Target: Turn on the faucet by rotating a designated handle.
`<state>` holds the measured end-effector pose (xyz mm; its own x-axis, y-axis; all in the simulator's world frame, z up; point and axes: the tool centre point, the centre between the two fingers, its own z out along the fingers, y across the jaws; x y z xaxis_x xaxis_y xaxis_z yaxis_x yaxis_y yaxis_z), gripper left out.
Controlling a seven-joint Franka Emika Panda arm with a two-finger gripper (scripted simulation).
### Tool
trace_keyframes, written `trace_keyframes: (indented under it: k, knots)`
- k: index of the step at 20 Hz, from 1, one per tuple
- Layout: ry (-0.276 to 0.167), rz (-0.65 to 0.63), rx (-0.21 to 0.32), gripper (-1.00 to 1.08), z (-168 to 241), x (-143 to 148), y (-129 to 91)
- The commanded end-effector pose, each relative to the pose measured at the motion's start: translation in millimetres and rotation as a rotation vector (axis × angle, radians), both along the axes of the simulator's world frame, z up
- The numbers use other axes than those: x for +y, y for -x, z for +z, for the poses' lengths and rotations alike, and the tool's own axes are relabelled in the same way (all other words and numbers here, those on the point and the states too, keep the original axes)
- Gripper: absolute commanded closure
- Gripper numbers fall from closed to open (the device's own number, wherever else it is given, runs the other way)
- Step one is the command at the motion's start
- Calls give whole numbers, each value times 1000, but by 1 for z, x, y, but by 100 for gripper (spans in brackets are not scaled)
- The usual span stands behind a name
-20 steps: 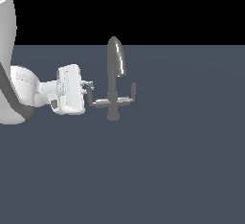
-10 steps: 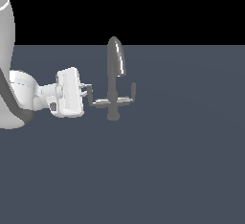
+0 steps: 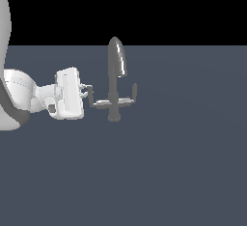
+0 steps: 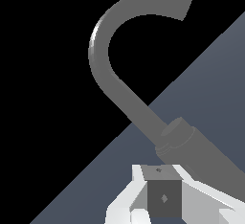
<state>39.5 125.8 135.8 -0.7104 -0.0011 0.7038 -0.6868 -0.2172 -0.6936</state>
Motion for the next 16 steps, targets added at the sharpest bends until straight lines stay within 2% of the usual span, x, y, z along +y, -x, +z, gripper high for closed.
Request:
trace_keyframes:
  k: [1,16]
  knots:
    - [0,0,0,108,2,-1,6]
    - [-3,4,2,108,3,-8,35]
